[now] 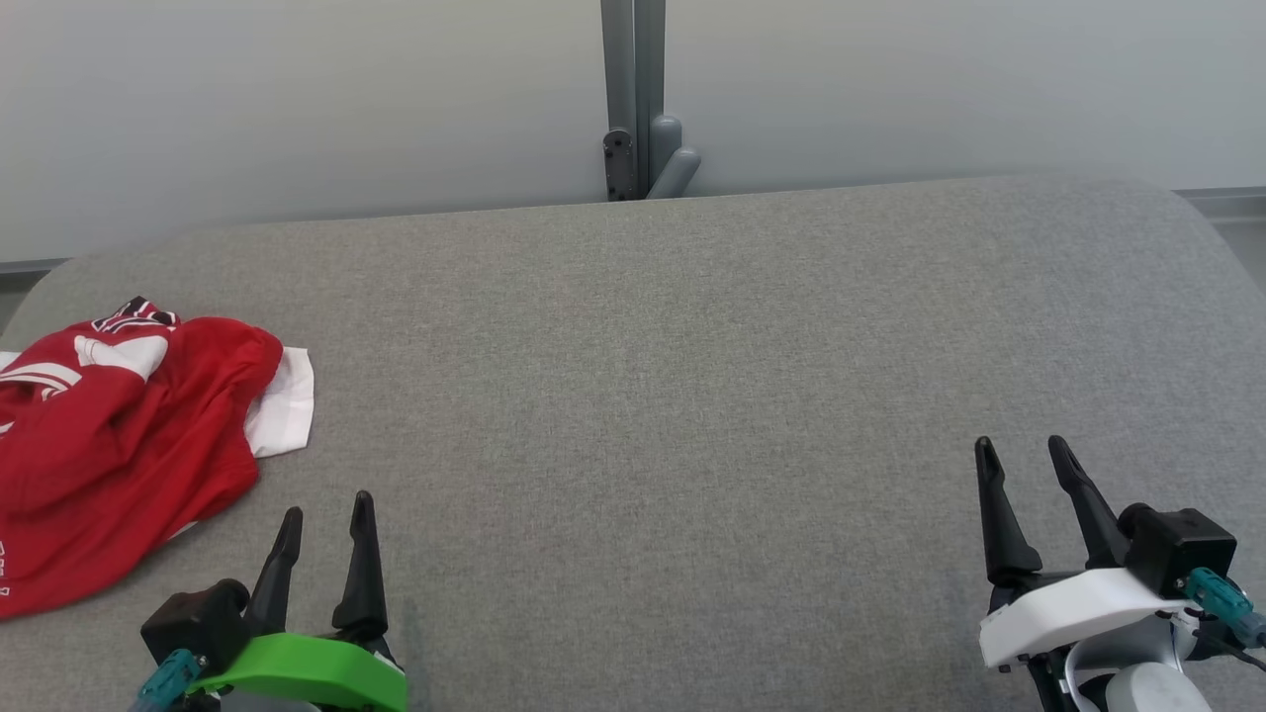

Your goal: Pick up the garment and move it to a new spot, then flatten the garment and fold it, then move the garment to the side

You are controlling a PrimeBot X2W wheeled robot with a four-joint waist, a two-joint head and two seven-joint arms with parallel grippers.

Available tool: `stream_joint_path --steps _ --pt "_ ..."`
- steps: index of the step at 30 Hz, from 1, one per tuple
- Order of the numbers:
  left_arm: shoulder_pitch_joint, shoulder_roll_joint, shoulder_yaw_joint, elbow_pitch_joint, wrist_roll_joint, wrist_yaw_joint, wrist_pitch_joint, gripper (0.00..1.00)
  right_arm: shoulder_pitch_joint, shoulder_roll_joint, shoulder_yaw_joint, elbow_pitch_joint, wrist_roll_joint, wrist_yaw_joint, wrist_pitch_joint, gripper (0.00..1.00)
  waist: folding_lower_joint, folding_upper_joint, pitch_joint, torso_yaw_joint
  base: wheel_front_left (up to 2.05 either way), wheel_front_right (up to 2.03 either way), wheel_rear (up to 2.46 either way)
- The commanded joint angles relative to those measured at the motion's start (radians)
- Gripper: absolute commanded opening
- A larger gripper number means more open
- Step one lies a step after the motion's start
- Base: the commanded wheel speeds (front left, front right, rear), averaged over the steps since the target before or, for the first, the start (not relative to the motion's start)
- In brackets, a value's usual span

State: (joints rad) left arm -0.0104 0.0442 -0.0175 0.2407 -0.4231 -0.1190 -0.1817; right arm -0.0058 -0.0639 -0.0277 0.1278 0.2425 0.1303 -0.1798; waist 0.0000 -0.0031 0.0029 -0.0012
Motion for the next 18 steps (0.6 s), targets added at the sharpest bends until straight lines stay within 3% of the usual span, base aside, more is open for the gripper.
stream_joint_path --steps 1,18 --pt "0.001 0.007 0.004 0.0 0.029 -0.004 -0.009 1.0 0.003 -0.005 -0.006 -0.008 -0.025 0.0 -0.011 1.0 0.0 0.0021 0.0 0.0 0.0 0.0 0.0" --pt "0.011 0.008 0.004 0.054 0.155 -0.011 -0.046 1.0 0.021 0.0 -0.024 0.021 -0.143 0.0 -0.048 1.0 0.0 0.0025 -0.002 -0.01 0.0 0.0 0.0"
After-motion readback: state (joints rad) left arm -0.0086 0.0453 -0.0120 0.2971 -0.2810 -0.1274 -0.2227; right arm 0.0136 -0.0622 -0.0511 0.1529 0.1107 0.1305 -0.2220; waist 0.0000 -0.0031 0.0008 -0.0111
